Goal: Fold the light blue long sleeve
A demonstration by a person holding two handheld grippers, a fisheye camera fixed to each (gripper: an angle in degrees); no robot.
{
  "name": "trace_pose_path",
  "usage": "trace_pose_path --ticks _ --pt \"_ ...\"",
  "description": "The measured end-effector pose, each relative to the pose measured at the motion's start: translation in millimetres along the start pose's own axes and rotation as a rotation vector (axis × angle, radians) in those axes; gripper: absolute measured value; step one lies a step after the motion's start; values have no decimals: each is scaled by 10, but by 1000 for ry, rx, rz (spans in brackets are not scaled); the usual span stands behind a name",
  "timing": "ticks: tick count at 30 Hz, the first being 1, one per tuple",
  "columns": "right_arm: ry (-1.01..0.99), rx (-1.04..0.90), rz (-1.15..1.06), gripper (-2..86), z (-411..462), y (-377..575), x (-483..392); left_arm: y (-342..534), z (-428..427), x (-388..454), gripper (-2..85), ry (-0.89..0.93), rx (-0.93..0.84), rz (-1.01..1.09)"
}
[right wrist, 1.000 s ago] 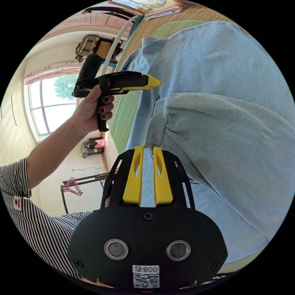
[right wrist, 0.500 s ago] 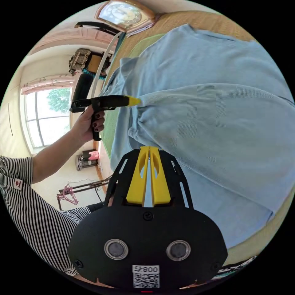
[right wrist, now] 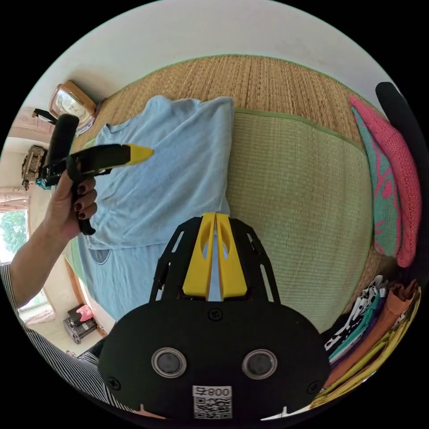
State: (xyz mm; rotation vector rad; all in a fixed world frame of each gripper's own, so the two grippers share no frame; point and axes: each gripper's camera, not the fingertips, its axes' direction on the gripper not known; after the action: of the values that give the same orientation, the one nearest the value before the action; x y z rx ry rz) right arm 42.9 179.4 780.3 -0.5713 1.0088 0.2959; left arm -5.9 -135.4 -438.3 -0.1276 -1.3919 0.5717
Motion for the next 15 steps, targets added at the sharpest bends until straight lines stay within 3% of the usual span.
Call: trace_pose_path --ticks 5,8,15 --pt "-27 71 -10 -1 -31 230 112 -489 463 -56 2 -241 -50 -27" --pt "53 115 -44 0 -55 418 72 -516 572 -99 1 -175 -23 -21" --pt "-28 160 -9 0 -86 612 216 -477 514 -38 1 -188 14 13"
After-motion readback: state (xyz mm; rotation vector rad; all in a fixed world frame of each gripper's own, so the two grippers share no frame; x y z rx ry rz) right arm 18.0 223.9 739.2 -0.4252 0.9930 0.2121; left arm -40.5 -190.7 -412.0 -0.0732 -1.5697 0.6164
